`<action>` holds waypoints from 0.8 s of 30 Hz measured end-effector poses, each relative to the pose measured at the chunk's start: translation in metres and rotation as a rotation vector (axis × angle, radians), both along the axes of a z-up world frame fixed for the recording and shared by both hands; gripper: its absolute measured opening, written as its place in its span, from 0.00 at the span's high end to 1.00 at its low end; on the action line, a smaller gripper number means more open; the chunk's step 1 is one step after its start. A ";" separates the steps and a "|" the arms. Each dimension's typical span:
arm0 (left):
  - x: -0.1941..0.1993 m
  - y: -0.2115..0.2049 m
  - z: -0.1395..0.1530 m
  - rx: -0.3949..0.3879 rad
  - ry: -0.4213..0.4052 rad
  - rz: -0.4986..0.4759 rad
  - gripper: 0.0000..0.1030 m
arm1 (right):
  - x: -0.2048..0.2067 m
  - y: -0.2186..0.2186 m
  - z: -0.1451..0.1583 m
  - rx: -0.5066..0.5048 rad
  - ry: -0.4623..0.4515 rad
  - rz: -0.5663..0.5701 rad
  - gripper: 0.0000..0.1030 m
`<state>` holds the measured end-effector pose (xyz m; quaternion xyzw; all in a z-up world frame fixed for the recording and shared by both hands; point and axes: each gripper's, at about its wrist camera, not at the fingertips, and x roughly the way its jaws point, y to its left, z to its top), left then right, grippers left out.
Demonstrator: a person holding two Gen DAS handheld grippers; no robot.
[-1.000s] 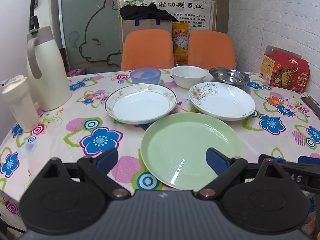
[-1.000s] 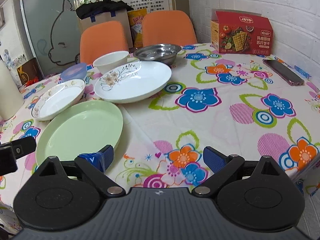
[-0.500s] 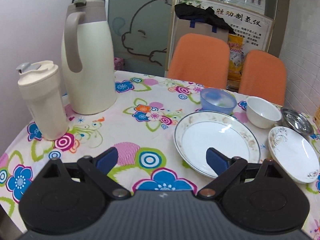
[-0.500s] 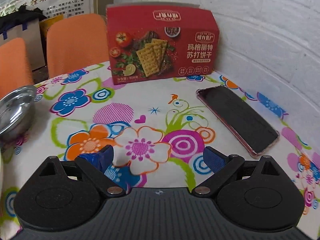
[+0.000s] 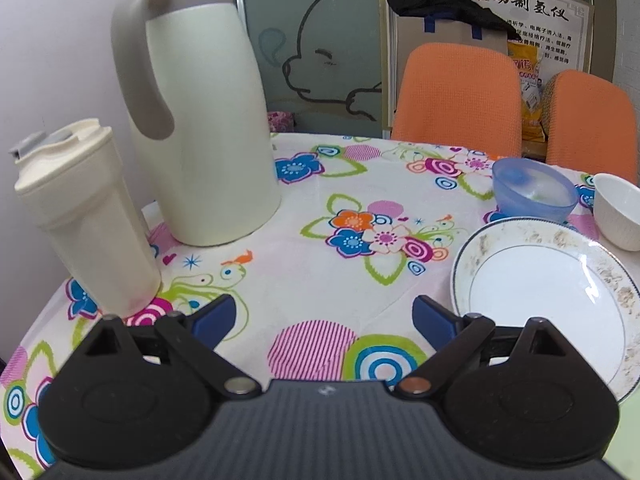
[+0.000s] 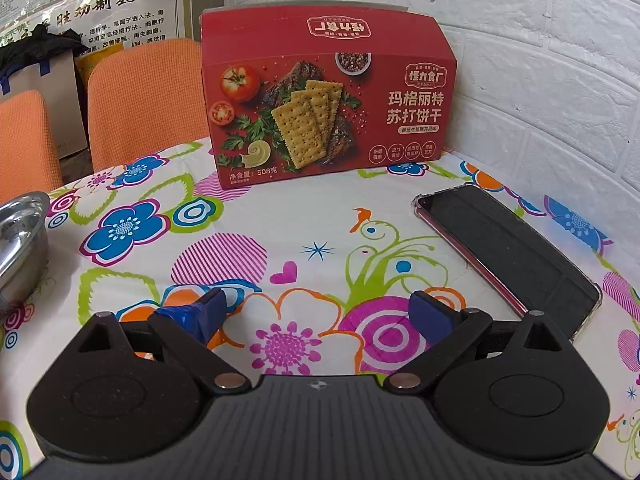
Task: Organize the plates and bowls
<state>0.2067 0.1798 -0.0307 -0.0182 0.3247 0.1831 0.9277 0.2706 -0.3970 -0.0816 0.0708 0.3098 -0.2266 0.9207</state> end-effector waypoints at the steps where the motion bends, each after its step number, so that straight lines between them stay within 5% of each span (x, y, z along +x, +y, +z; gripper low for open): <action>1: 0.001 0.002 -0.004 -0.008 0.008 0.002 0.09 | 0.000 0.000 0.000 -0.001 0.000 0.000 0.17; 12: -0.002 0.015 -0.002 -0.111 -0.038 0.021 0.09 | -0.001 0.000 0.000 0.000 0.001 0.000 0.17; 24: 0.014 -0.024 0.007 -0.065 -0.055 -0.046 0.09 | 0.000 0.000 -0.001 0.002 0.001 0.001 0.16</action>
